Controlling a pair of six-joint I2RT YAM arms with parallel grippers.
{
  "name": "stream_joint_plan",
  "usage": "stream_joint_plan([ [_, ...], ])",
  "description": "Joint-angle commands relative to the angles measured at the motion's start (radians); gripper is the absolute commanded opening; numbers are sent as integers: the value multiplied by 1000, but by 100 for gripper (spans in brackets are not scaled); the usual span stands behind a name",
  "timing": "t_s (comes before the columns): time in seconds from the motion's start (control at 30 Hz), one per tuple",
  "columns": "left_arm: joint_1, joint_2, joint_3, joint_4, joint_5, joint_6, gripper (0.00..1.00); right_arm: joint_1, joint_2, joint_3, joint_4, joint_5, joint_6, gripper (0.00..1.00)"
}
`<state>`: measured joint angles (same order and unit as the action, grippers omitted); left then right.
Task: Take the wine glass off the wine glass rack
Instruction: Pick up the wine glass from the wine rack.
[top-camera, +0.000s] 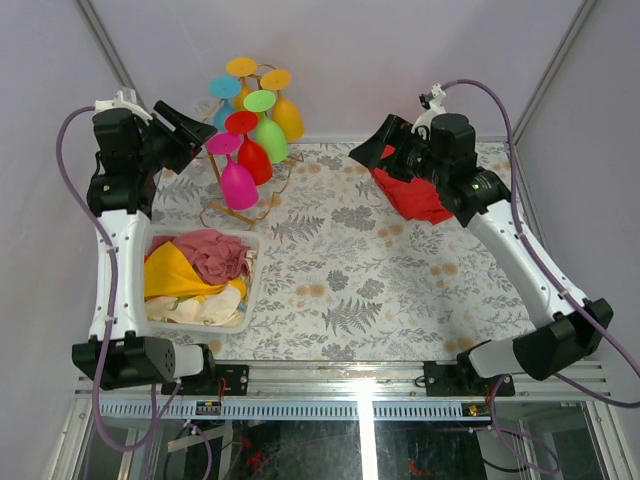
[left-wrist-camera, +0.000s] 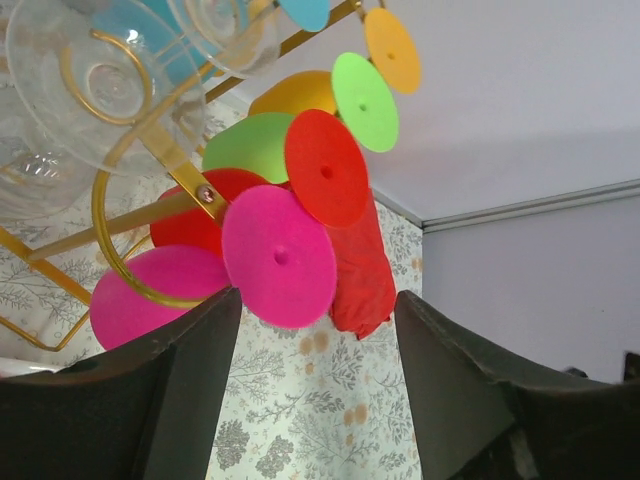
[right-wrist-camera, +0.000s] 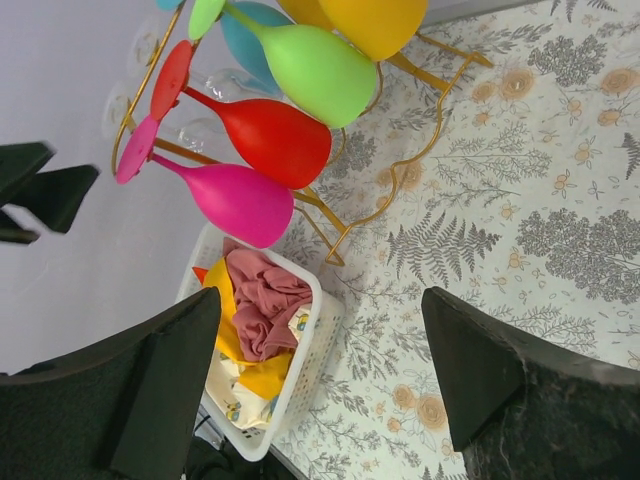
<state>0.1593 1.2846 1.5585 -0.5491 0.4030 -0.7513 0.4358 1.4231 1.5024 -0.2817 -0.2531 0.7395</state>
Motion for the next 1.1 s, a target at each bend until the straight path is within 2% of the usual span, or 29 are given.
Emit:
stream_joint_plan([
  [0.0, 9, 53, 68, 62, 26, -9, 61, 7, -88, -9, 10, 21, -57, 89],
  [0.33, 9, 53, 74, -3, -37, 52, 63, 6, -116, -32, -4, 49, -97, 91],
  [0.53, 9, 72, 79, -13, -23, 73, 63, 7, -102, -26, -3, 27, -72, 91],
  [1.07, 3, 111, 63, -17, 15, 89, 55, 5, -102, -41, 1, 21, -63, 91],
])
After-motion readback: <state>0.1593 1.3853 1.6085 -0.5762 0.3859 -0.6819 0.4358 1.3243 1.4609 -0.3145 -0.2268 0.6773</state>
